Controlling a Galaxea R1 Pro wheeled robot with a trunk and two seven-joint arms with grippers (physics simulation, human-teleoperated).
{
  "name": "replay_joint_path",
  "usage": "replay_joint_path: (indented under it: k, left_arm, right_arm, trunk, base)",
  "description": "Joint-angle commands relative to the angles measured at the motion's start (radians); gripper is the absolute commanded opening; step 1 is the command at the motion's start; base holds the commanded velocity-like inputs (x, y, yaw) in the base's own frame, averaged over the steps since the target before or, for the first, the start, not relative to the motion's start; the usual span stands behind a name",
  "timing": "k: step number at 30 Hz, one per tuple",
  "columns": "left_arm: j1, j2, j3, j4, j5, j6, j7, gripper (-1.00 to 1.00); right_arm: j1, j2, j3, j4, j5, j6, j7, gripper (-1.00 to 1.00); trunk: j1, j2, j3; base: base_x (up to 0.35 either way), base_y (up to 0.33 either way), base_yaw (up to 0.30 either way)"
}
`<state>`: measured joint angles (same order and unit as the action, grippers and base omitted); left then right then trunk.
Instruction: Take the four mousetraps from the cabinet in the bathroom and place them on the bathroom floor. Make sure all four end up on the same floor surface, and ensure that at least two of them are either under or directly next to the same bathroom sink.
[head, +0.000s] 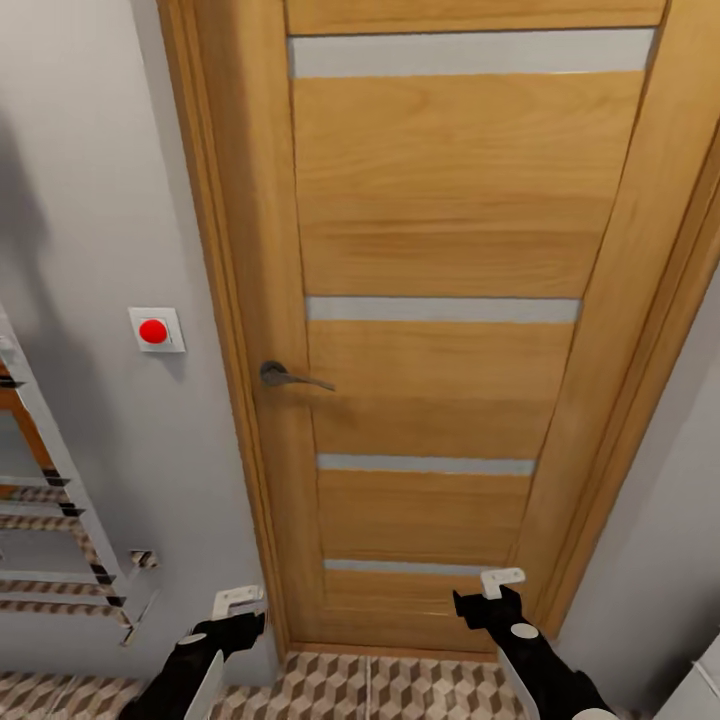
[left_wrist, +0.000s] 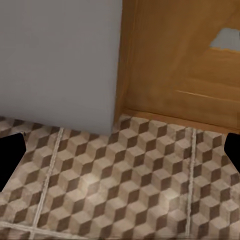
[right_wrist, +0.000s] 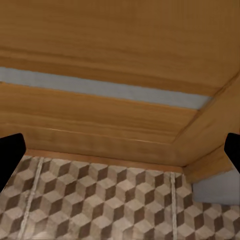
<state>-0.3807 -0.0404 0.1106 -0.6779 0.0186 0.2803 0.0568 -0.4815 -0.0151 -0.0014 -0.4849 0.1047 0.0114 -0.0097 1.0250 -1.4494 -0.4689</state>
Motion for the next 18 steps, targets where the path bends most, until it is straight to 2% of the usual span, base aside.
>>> replay_joint_path:
  k: [1,3,5,11,18]
  left_arm:
    - [0.0,-0.001,0.003,0.001,0.002,0.004,0.001,1.0]
    - [0.0,0.0,0.003,0.009,0.002,-0.004,0.001,1.0]
    - [0.0,-0.001,0.002,0.054,0.002,-0.042,0.001,1.0]
    - [0.0,-0.005,0.0,0.175,0.002,-0.099,0.001,1.0]
    - [0.0,0.006,0.005,0.244,0.006,-0.152,0.002,1.0]
  right_arm:
    - [0.0,0.0,0.0,-0.001,0.01,0.001,-0.001,1.0]
    - [0.0,0.0,0.0,0.0,0.01,0.001,-0.001,1.0]
    - [0.0,0.0,0.0,0.022,0.009,0.001,-0.001,1.0]
    - [0.0,0.0,0.0,0.15,0.009,-0.021,-0.001,1.0]
    - [0.001,0.001,0.0,0.227,0.01,-0.035,0.0,1.0]
  trunk:
    - [0.0,-0.001,-0.001]
    - [0.0,-0.001,-0.001]
    - [0.0,-0.001,-0.001]
    - [0.0,-0.001,-0.001]
    - [0.0,-0.001,-0.001]
  base:
    - [0.0,0.0,0.3]
    - [0.0,0.0,0.3]
    - [0.0,0.0,0.3]
    - [0.0,0.0,0.3]
    - [0.0,0.0,0.3]
